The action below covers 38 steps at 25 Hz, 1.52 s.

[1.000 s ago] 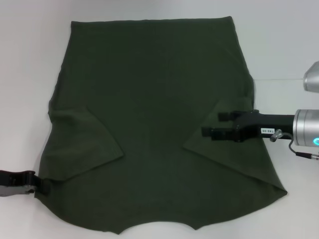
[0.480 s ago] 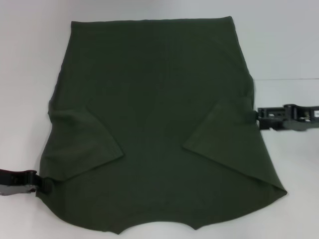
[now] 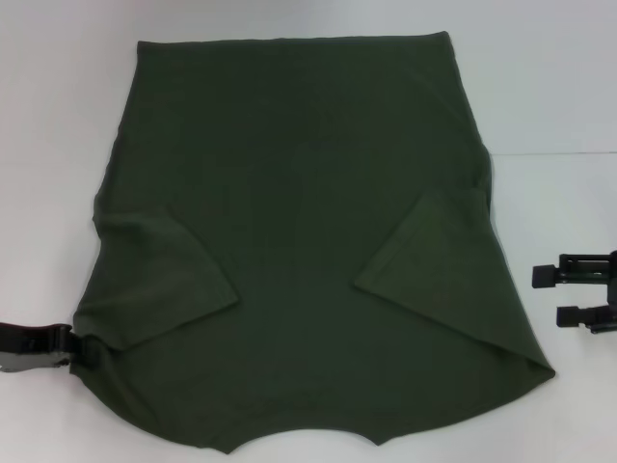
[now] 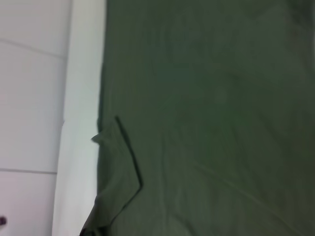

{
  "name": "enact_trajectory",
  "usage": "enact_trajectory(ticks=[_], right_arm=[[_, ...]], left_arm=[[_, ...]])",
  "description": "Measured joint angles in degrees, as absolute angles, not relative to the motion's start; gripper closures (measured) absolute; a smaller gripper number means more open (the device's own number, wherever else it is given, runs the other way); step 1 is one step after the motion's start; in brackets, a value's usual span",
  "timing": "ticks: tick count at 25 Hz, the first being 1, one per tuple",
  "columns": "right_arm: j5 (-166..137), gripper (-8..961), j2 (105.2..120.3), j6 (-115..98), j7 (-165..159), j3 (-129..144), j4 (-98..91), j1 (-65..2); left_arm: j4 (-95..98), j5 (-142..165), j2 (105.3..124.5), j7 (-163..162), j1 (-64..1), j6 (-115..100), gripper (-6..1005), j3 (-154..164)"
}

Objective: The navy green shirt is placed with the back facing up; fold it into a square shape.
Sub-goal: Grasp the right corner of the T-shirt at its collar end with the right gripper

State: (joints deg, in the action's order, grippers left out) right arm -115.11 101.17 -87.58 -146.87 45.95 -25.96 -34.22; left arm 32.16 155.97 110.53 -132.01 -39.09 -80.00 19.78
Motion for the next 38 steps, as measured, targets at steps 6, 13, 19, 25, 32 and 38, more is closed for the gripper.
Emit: enact_trajectory(ticks=[6, 13, 19, 25, 32, 38], right_arm=[[-118.47, 41, 100.43, -86.23, -150.88, 45.92, -25.92, -32.90], [-124.08, 41, 100.14, -85.31, -152.33, 45.82, -25.95, -33.36], [-125.39, 41, 100.53, -83.44, -151.98, 45.88, -25.97, -33.41], [-125.56, 41, 101.63, -82.48, -151.10, 46.22, -25.89, -33.97], [-125.82, 44, 102.33, -81.49, -150.21, 46.42, -24.48, -35.24], [-128.31, 60, 102.93, -79.40, -149.47, 46.48, -22.91, -36.50]], left_arm=[[31.50, 155.90, 110.51, -132.01, -39.66, -80.05, 969, 19.78], [31.37, 156.16, 110.18, -132.26, -39.95, -80.10, 970, 19.77], [31.37, 156.02, 110.11, -132.38, -40.18, -79.94, 970, 19.77], [31.38, 155.88, 110.12, -132.45, -40.41, -79.82, 970, 19.78], [31.38, 155.87, 110.12, -132.61, -40.53, -79.70, 970, 19.47], [31.38, 155.88, 110.07, -132.71, -40.75, -79.71, 969, 19.42]])
